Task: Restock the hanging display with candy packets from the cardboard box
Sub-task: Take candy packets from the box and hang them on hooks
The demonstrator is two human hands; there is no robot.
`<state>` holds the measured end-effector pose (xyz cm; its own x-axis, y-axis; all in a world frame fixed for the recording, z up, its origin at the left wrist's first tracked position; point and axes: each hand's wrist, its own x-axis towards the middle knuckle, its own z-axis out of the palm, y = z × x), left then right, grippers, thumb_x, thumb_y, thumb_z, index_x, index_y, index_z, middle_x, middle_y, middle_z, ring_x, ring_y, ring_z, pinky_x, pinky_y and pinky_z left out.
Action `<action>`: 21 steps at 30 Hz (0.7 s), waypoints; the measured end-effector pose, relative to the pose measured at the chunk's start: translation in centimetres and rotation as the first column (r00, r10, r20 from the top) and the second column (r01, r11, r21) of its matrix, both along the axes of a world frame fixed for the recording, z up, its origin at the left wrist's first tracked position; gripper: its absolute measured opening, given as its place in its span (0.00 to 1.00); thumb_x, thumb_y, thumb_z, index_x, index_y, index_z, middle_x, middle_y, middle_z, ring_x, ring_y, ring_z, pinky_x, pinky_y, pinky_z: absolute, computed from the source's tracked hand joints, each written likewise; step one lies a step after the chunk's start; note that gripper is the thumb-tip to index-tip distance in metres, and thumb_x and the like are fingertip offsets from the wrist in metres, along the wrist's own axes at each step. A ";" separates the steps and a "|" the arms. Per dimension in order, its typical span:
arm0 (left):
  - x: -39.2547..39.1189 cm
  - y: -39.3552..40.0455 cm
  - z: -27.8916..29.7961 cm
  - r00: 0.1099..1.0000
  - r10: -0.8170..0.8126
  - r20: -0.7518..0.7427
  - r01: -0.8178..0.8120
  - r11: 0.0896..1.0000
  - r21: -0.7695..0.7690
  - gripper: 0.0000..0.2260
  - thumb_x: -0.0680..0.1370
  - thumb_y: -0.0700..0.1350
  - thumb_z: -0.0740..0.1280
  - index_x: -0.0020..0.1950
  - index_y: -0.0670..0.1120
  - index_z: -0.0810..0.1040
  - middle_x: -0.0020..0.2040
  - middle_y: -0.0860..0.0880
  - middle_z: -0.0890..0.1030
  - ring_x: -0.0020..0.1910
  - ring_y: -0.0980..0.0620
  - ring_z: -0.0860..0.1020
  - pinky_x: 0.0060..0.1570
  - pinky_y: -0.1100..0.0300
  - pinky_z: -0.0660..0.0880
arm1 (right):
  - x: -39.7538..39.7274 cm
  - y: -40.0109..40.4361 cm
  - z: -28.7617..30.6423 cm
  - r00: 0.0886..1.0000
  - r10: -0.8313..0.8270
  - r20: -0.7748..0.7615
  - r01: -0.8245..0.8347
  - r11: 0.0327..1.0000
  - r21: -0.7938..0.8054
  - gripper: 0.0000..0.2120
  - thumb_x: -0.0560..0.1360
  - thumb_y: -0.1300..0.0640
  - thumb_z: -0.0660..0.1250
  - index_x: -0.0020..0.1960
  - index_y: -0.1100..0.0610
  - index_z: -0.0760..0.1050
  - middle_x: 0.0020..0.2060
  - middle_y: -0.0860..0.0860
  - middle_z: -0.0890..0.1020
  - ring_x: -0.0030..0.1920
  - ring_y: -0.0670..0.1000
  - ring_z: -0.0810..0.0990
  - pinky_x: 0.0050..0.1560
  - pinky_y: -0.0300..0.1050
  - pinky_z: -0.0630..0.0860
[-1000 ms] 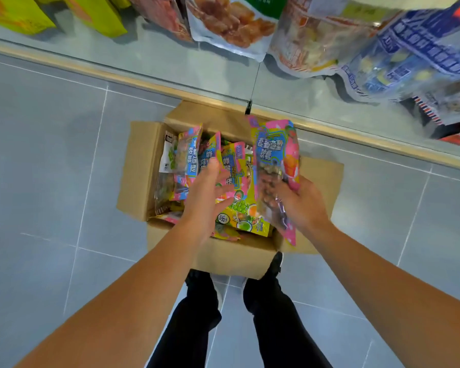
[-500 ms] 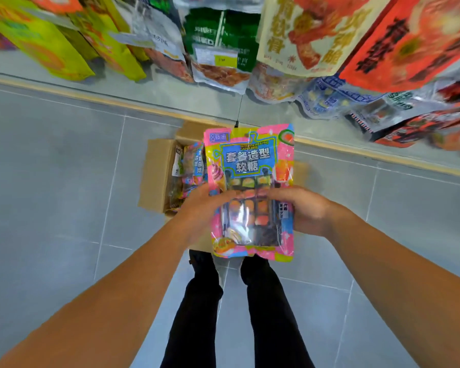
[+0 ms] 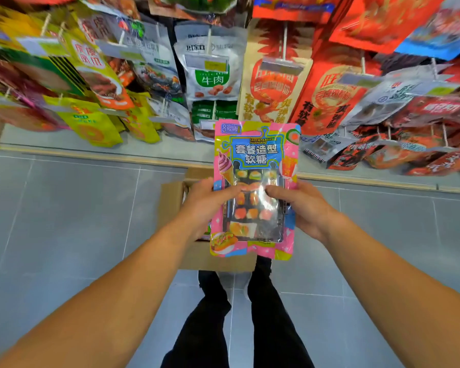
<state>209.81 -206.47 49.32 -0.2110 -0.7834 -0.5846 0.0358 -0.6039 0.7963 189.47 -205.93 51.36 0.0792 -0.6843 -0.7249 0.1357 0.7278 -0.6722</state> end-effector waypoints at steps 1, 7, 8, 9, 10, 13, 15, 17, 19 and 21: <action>-0.1 0.1 1.9 1.000 0.011 -0.009 -0.011 1.000 -0.001 0.08 0.70 0.46 0.75 0.48 0.50 0.86 0.51 0.45 0.86 0.54 0.43 0.83 0.61 0.40 0.75 | -0.3 0.4 1.9 1.000 -0.009 -0.016 0.009 1.000 -0.029 0.12 0.76 0.65 0.69 0.59 0.62 0.80 0.47 0.55 0.86 0.44 0.53 0.86 0.45 0.49 0.83; -3.2 -0.1 8.1 0.995 -0.054 -0.089 0.052 0.998 -0.020 0.13 0.74 0.46 0.74 0.57 0.44 0.83 0.55 0.45 0.85 0.57 0.46 0.82 0.62 0.43 0.75 | -3.5 1.5 8.0 0.998 -0.067 -0.014 0.064 0.990 -0.122 0.15 0.75 0.62 0.71 0.61 0.64 0.78 0.56 0.62 0.83 0.56 0.62 0.82 0.58 0.60 0.79; -4.2 -0.1 9.4 0.994 -0.076 -0.072 0.072 0.996 -0.055 0.12 0.74 0.46 0.74 0.55 0.44 0.83 0.54 0.47 0.85 0.56 0.48 0.82 0.62 0.46 0.75 | -4.4 1.8 9.1 0.997 -0.076 -0.021 0.072 0.987 -0.146 0.15 0.75 0.62 0.70 0.61 0.64 0.79 0.55 0.61 0.84 0.55 0.61 0.83 0.57 0.58 0.80; -5.6 -0.1 11.0 0.994 -0.101 -0.045 0.096 0.990 -0.099 0.09 0.74 0.45 0.74 0.52 0.44 0.84 0.51 0.49 0.86 0.54 0.52 0.82 0.60 0.51 0.76 | -5.7 2.3 10.5 0.996 -0.085 -0.031 0.078 0.981 -0.177 0.14 0.75 0.62 0.70 0.61 0.63 0.79 0.54 0.61 0.84 0.54 0.60 0.83 0.55 0.57 0.80; -6.8 0.0 12.2 0.991 -0.128 -0.032 0.123 0.983 -0.135 0.05 0.74 0.44 0.73 0.48 0.45 0.84 0.47 0.52 0.86 0.50 0.57 0.83 0.55 0.59 0.77 | -6.8 2.7 11.5 0.995 -0.095 -0.036 0.086 0.976 -0.202 0.14 0.75 0.62 0.70 0.60 0.63 0.79 0.54 0.60 0.84 0.54 0.60 0.83 0.55 0.57 0.80; -11.0 0.5 16.0 0.985 -0.172 -0.017 0.163 0.956 -0.243 0.03 0.75 0.40 0.72 0.44 0.48 0.82 0.39 0.57 0.85 0.39 0.64 0.82 0.38 0.72 0.75 | -10.6 3.7 14.2 0.989 -0.139 -0.053 0.119 0.953 -0.279 0.15 0.76 0.63 0.70 0.62 0.62 0.78 0.55 0.60 0.84 0.57 0.61 0.83 0.58 0.58 0.79; -14.4 1.2 18.2 0.982 -0.191 0.012 0.185 0.930 -0.317 0.03 0.75 0.40 0.72 0.44 0.48 0.83 0.40 0.54 0.85 0.40 0.60 0.83 0.40 0.68 0.76 | -13.7 4.8 16.0 0.984 -0.172 -0.056 0.145 0.935 -0.325 0.14 0.76 0.63 0.69 0.61 0.62 0.79 0.55 0.60 0.84 0.57 0.62 0.82 0.60 0.59 0.78; -17.8 1.6 20.2 0.982 -0.188 0.033 0.187 0.910 -0.370 0.02 0.75 0.40 0.72 0.43 0.47 0.83 0.39 0.51 0.85 0.41 0.53 0.83 0.47 0.58 0.78 | -17.0 5.7 17.9 0.980 -0.191 -0.061 0.155 0.914 -0.375 0.14 0.76 0.62 0.70 0.61 0.62 0.79 0.56 0.60 0.84 0.57 0.62 0.82 0.60 0.61 0.78; -22.1 2.5 22.7 0.980 -0.192 0.058 0.198 0.876 -0.440 0.02 0.75 0.40 0.72 0.45 0.46 0.83 0.42 0.49 0.86 0.45 0.49 0.83 0.52 0.52 0.78 | -21.2 7.0 20.2 0.978 -0.200 -0.062 0.156 0.894 -0.419 0.14 0.76 0.61 0.71 0.61 0.62 0.79 0.55 0.60 0.84 0.57 0.61 0.83 0.60 0.62 0.78; -25.5 3.0 25.1 0.983 -0.165 0.085 0.186 0.844 -0.504 0.04 0.74 0.39 0.72 0.45 0.48 0.84 0.43 0.50 0.86 0.44 0.51 0.83 0.51 0.54 0.78 | -24.8 7.7 22.3 0.972 -0.211 -0.100 0.141 0.874 -0.466 0.13 0.75 0.59 0.72 0.58 0.61 0.80 0.55 0.61 0.84 0.55 0.59 0.83 0.59 0.57 0.77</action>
<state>184.29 -203.45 74.37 -0.3595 -0.9246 -0.1258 -0.0677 -0.1086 0.9918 164.67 -198.24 73.65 -0.1544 -0.9325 -0.3265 0.1100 0.3122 -0.9436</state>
